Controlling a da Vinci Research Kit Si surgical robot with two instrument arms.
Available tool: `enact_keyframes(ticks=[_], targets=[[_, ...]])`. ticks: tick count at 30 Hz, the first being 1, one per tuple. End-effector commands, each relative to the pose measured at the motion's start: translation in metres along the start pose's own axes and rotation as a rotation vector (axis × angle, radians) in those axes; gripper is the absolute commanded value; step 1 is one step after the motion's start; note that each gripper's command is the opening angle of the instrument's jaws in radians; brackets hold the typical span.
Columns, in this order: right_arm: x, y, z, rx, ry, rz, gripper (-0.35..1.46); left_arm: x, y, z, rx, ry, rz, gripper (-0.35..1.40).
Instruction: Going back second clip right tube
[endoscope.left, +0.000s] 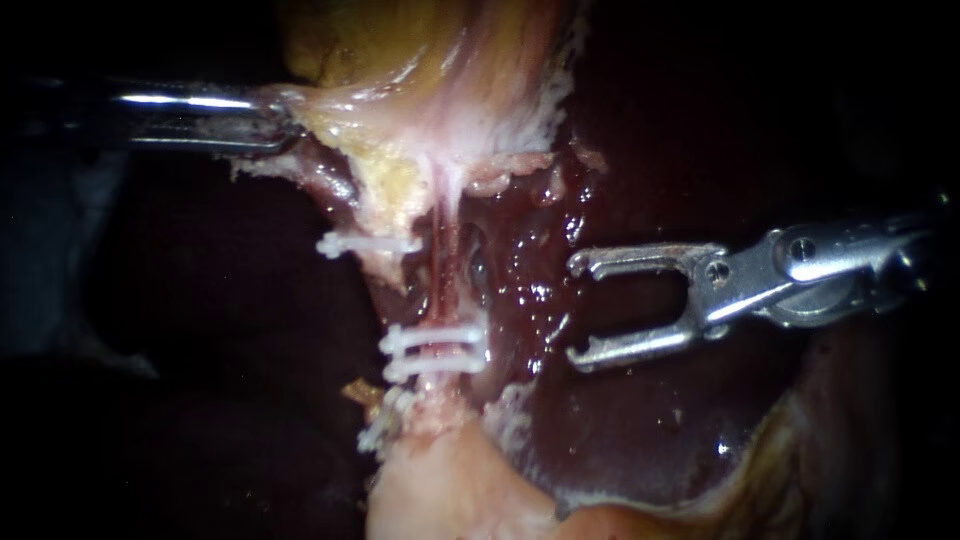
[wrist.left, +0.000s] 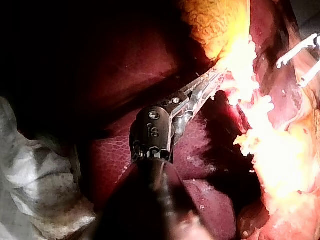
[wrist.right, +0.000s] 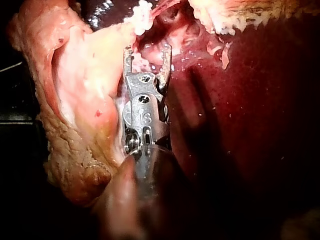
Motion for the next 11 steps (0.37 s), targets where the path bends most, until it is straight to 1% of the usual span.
enact_keyframes(ticks=[1, 4, 11], targets=[[0.0000, 0.0000, 0.0000, 0.000, 0.000, -0.003, 0.50, -0.0003, 0.0000, 0.0003, 0.002, -0.004, 0.001, -0.35], [0.0000, 0.0000, 0.0000, 0.000, 0.000, -0.003, 0.50, -0.0004, -0.0001, 0.0006, 0.001, -0.005, 0.002, -0.35], [0.0001, 0.0000, 0.0001, -0.001, 0.000, -0.003, 0.50, -0.0003, -0.0001, 0.0005, 0.000, -0.005, 0.002, -0.35]])
